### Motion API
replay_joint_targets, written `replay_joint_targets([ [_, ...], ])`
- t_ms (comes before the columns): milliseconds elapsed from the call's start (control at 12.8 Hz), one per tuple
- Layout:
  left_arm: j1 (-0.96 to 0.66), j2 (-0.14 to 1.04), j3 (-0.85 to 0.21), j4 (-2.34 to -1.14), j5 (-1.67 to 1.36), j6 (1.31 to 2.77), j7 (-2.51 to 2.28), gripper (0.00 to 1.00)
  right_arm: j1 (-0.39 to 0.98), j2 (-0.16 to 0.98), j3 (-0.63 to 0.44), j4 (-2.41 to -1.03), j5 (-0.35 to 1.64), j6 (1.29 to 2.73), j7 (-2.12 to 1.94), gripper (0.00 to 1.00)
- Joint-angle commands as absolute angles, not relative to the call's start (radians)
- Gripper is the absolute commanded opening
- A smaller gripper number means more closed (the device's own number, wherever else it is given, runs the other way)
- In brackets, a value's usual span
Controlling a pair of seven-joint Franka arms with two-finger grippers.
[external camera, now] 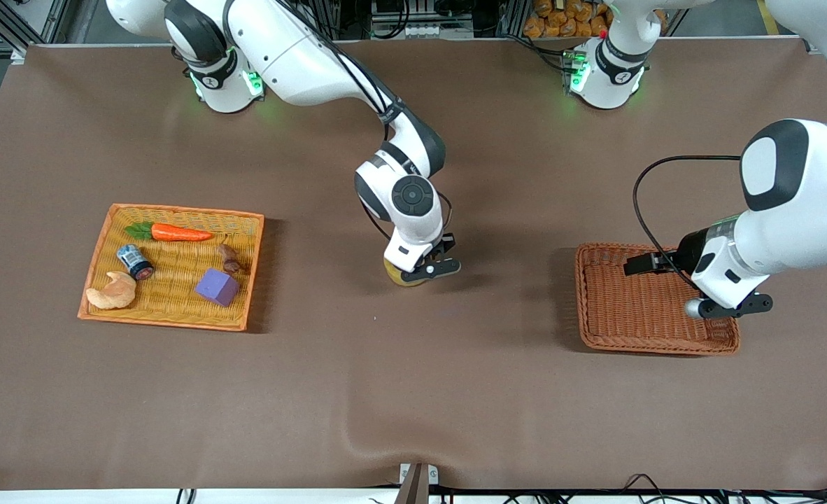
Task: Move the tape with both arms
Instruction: 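Carry the tape roll with the right gripper to the table middle, then release the tape on the table while the left gripper reaches toward it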
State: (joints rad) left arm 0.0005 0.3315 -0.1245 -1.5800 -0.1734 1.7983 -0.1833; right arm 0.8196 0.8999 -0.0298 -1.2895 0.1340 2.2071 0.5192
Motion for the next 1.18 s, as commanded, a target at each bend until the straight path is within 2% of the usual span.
replay_joint_targets([
  [0, -0.002, 0.325, -0.123, -1.592, -0.196, 1.821, -0.198, 1.00, 0.824, 0.916, -0.032, -1.243, 0.149, 2.200, 0.552, 0.55],
  [157, -0.002, 0.327, -0.123, -1.592, -0.198, 1.825, -0.198, 1.00, 0.807, 0.876, -0.037, -1.238, 0.152, 2.181, 0.555, 0.81],
  [235, -0.002, 0.327, -0.123, -1.592, -0.198, 1.835, -0.199, 1.00, 0.770, 0.830, -0.037, -1.246, 0.152, 2.152, 0.548, 0.98],
  [548, -0.056, 0.356, -0.123, -1.575, -0.199, 1.865, -0.224, 1.00, 0.594, 0.619, -0.037, -1.256, 0.152, 1.915, 0.512, 1.00],
  [783, -0.180, 0.425, -0.117, -1.502, -0.187, 1.882, -0.375, 1.00, 0.463, 0.549, -0.041, -1.264, 0.140, 1.786, 0.375, 1.00],
  [1097, -0.333, 0.485, -0.112, -1.470, -0.147, 1.933, -0.582, 1.00, 0.298, 0.372, -0.057, -1.400, 0.144, 1.692, 0.226, 1.00],
])
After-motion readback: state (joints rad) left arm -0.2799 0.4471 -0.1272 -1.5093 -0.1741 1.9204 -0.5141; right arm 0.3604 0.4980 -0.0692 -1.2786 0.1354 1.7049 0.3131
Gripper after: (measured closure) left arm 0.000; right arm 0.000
